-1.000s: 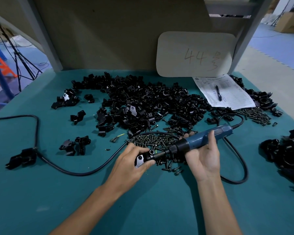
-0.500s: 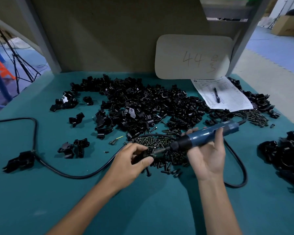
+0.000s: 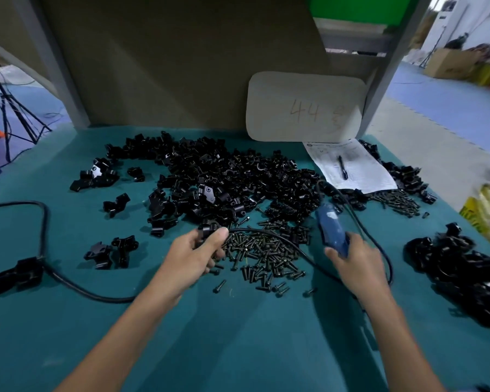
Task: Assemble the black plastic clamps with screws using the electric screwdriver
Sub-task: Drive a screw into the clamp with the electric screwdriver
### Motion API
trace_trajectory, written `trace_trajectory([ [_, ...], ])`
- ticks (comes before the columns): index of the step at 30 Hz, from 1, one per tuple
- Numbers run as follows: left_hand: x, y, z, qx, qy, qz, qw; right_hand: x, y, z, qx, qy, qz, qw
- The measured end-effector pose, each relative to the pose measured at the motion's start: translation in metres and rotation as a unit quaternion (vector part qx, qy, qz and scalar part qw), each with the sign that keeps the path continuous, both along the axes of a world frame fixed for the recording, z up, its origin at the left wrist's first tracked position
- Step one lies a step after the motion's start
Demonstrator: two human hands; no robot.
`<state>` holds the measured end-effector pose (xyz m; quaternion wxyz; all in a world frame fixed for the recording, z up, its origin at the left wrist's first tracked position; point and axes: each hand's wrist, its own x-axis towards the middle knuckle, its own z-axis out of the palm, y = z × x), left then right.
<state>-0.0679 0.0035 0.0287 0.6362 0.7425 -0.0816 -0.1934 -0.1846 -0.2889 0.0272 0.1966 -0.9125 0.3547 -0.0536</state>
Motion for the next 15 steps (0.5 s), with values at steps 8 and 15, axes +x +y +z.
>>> trace_trajectory([
  [8, 0.008, 0.008, -0.014, 0.088, -0.133, 0.029, 0.987, 0.006, 0.125, -0.010, 0.026, -0.090, 0.366, 0.926],
  [15, -0.006, 0.007, -0.015, 0.123, -0.215, 0.057, 0.967, 0.028, 0.160, -0.042, -0.050, -0.107, 0.394, 0.911],
])
